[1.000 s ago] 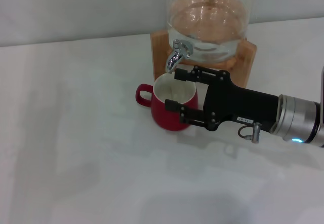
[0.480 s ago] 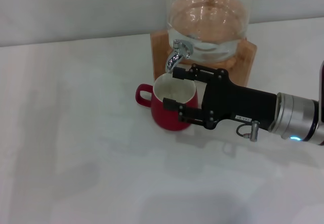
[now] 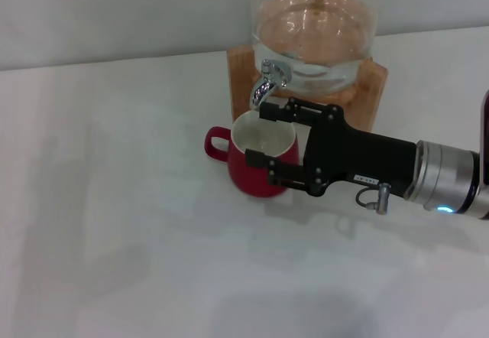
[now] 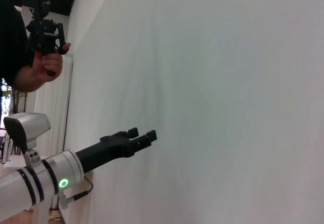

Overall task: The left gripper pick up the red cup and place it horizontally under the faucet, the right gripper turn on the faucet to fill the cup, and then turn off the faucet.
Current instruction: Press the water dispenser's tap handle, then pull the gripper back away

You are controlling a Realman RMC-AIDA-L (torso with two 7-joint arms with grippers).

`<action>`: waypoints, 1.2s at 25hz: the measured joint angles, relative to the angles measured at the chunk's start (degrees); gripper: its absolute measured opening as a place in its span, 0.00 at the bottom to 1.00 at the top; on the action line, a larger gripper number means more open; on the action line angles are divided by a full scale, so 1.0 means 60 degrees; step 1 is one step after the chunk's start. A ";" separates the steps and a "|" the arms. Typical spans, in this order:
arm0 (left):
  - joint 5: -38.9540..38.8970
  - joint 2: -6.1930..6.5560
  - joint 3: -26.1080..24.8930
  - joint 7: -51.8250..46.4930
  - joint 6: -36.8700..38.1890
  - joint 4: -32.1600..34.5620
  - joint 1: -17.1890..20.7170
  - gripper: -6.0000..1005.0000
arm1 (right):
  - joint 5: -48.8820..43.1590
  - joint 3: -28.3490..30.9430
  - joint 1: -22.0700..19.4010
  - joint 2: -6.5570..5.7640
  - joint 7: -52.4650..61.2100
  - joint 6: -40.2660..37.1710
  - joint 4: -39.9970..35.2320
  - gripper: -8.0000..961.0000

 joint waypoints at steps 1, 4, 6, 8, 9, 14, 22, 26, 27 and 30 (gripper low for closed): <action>0.0000 0.0004 0.0000 0.0007 0.0000 0.0003 -0.0001 0.73 | 0.0000 -0.0004 0.0002 0.0000 0.0000 -0.0003 0.0000 0.70; 0.0000 0.0004 0.0000 0.0015 0.0000 0.0001 -0.0001 0.73 | 0.0000 -0.0010 0.0003 0.0000 0.0000 -0.0040 0.0001 0.70; 0.0000 0.0005 0.0000 0.0011 0.0000 -0.0026 -0.0011 0.73 | 0.0000 -0.0011 0.0003 0.0001 0.0000 -0.0062 0.0001 0.70; 0.0000 0.0005 0.0000 0.0013 0.0000 -0.0030 -0.0012 0.73 | -0.0001 -0.0011 0.0003 0.0000 0.0000 -0.0062 0.0001 0.70; 0.0000 0.0005 0.0000 0.0014 0.0000 -0.0036 -0.0014 0.73 | 0.0000 -0.0012 0.0002 0.0000 0.0000 -0.0062 0.0001 0.70; 0.0000 0.0005 0.0000 0.0015 0.0000 -0.0037 -0.0015 0.73 | 0.0000 -0.0012 0.0001 0.0000 0.0000 -0.0063 0.0001 0.70; 0.0000 0.0005 0.0000 0.0011 0.0000 -0.0035 -0.0015 0.73 | 0.0000 -0.0012 0.0025 0.0001 0.0000 -0.0077 0.0001 0.70; 0.0000 0.0006 0.0000 0.0003 0.0000 -0.0016 -0.0015 0.73 | 0.0009 -0.0024 0.0168 0.0000 0.0000 -0.0103 0.0000 0.70; 0.0000 0.0005 0.0000 0.0001 0.0000 -0.0002 -0.0015 0.73 | 0.0015 -0.0025 0.0203 0.0000 0.0000 -0.0133 0.0000 0.70; 0.0000 0.0002 0.0000 0.0001 0.0000 0.0024 -0.0015 0.73 | 0.0019 -0.0029 0.0296 0.0000 0.0000 -0.0248 0.0001 0.70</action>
